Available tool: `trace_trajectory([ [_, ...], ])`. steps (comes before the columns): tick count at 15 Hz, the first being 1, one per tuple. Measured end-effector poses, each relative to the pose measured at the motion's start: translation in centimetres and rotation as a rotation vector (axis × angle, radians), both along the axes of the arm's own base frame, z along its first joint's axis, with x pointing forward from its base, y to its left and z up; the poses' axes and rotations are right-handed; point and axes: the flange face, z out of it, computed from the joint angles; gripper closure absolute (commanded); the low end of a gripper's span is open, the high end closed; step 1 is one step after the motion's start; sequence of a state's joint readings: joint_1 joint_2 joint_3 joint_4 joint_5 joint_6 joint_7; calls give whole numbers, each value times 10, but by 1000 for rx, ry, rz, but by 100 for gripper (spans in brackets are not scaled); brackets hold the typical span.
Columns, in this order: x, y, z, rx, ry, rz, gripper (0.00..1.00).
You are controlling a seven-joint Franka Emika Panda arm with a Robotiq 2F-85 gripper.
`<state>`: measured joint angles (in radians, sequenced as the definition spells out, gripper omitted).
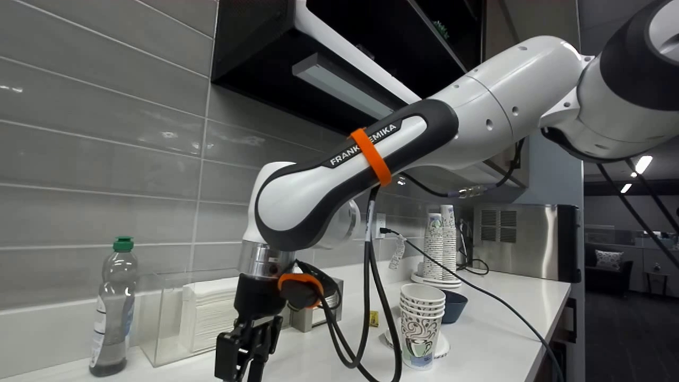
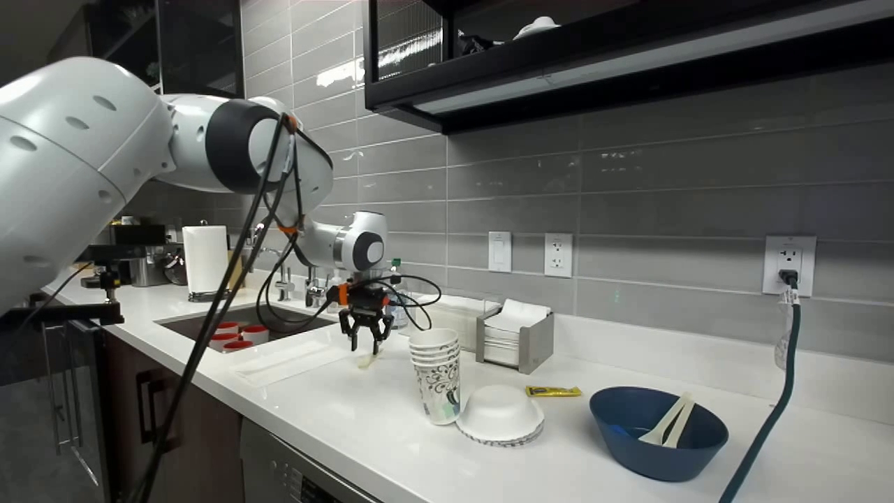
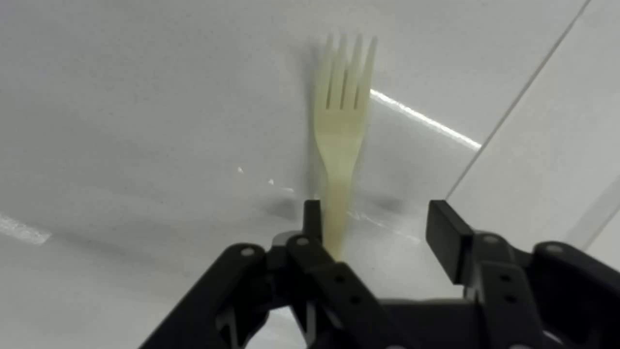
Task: Put the fork inside the bowl
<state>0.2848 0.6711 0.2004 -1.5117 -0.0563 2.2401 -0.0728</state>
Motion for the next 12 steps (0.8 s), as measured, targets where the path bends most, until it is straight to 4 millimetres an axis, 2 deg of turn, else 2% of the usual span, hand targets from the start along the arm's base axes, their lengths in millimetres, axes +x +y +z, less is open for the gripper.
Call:
trace_trajectory([
  [1, 1, 1, 0, -9, 11, 4, 48],
  [5, 3, 3, -1, -52, 34, 23, 45],
  [7, 3, 1, -1, -71, 34, 29, 48],
  [10, 4, -2, -4, -94, 37, 35, 67],
  [11, 4, -3, -5, -97, 38, 35, 83],
  [12, 5, -4, -8, -100, 39, 34, 92],
])
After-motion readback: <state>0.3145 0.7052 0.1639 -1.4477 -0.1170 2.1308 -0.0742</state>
